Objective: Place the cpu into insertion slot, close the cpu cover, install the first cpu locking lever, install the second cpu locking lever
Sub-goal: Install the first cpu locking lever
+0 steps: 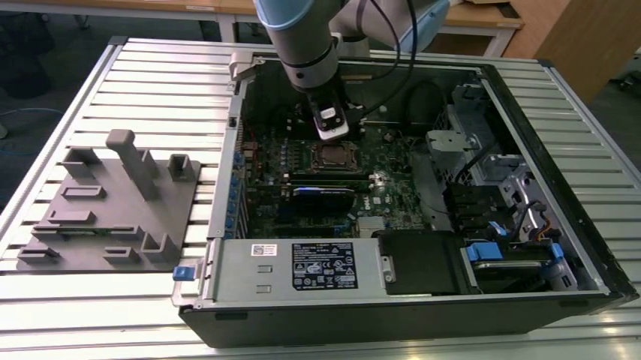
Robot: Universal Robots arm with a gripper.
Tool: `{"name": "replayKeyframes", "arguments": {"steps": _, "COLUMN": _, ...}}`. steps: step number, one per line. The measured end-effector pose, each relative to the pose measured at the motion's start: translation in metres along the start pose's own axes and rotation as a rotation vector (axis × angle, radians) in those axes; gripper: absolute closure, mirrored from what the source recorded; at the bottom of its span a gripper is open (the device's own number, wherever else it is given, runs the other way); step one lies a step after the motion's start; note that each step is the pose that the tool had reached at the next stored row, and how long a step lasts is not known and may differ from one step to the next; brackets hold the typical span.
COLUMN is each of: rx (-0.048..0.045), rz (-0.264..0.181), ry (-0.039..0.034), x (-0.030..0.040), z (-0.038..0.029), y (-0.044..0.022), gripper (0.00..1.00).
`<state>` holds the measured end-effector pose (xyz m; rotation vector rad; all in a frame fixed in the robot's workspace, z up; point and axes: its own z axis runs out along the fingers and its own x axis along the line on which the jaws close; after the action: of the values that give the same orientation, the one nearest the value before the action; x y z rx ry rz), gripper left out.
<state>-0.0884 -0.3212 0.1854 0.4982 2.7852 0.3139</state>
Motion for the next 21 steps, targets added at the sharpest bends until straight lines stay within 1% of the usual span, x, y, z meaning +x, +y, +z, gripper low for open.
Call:
{"name": "replayKeyframes", "arguments": {"steps": 10, "rx": -0.0002, "rz": 0.000, "ry": -0.0001, "x": -0.0005, "z": 0.0009, "y": 0.0002, "gripper": 0.90}}
{"name": "replayKeyframes", "arguments": {"steps": 15, "rx": -0.0061, "rz": 0.002, "ry": 0.0019, "x": -0.0005, "z": 0.0008, "y": 0.0003, "gripper": 0.90}}
{"name": "replayKeyframes", "arguments": {"steps": 18, "rx": -0.0068, "rz": 0.002, "ry": 0.0019, "x": -0.0006, "z": 0.0007, "y": 0.0004, "gripper": 0.90}}
{"name": "replayKeyframes", "arguments": {"steps": 21, "rx": -0.0069, "rz": 0.002, "ry": 0.0018, "x": -0.0011, "z": -0.0012, "y": 0.0010, "gripper": 0.90}}
